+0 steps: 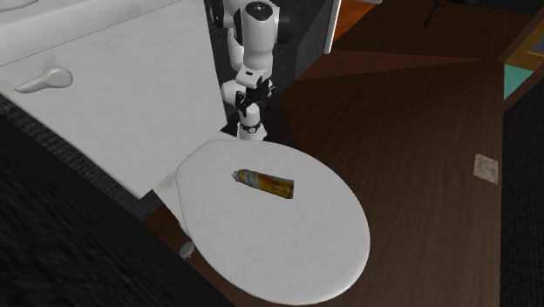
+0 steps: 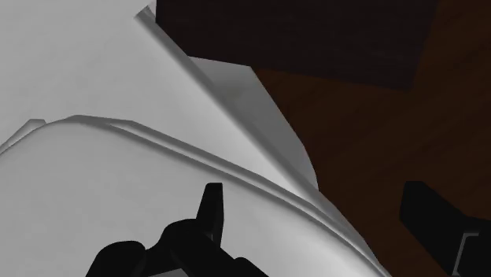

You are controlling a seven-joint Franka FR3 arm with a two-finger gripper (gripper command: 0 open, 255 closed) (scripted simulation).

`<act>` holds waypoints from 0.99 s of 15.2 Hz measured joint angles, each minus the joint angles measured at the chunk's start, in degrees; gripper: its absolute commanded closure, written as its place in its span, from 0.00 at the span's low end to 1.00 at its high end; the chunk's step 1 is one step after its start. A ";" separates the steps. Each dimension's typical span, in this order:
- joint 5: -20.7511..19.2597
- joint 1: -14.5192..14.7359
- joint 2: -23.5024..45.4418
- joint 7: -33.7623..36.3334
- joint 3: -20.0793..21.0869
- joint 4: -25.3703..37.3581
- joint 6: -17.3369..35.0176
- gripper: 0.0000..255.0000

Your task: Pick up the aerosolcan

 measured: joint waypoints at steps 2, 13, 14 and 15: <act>-0.17 0.18 0.96 -1.03 -0.55 0.50 0.51 0.00; 0.53 4.98 24.15 -25.93 -11.44 16.78 7.35 0.00; 1.14 5.47 26.35 -28.22 -12.08 18.53 7.67 0.00; 1.88 5.93 29.31 -30.64 -12.82 21.61 7.34 0.00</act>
